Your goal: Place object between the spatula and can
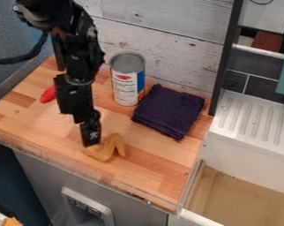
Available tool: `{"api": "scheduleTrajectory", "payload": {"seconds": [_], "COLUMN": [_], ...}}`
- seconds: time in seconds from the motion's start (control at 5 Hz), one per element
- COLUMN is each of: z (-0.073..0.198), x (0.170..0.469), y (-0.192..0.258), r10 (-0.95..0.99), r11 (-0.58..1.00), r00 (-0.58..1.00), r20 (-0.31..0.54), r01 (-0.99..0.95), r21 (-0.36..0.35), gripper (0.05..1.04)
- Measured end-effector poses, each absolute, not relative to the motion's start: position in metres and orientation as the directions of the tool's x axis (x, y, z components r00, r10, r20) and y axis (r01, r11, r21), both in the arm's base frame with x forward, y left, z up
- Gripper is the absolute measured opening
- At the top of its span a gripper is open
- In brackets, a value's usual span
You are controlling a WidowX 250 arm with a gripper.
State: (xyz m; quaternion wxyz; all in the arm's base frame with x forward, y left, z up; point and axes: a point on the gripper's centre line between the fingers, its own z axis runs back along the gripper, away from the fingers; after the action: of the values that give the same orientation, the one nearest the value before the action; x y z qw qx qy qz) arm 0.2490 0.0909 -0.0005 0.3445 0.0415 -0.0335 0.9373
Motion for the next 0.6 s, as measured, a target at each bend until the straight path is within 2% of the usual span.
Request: {"api": "scheduleTrajectory", "payload": {"seconds": [0.2, 0.6], "z": [-0.011, -0.028], "x": [0.249, 0.245], "y": [0.082, 0.080], "r10": [0.778, 0.840], "r11": [-0.611, -0.519], "r00": [-0.603, -0.509], "r20": [0.173, 0.188], "r01": [-0.792, -0.855], "r21": [-0.011, 0.005], "gripper": [1.001, 1.001]}}
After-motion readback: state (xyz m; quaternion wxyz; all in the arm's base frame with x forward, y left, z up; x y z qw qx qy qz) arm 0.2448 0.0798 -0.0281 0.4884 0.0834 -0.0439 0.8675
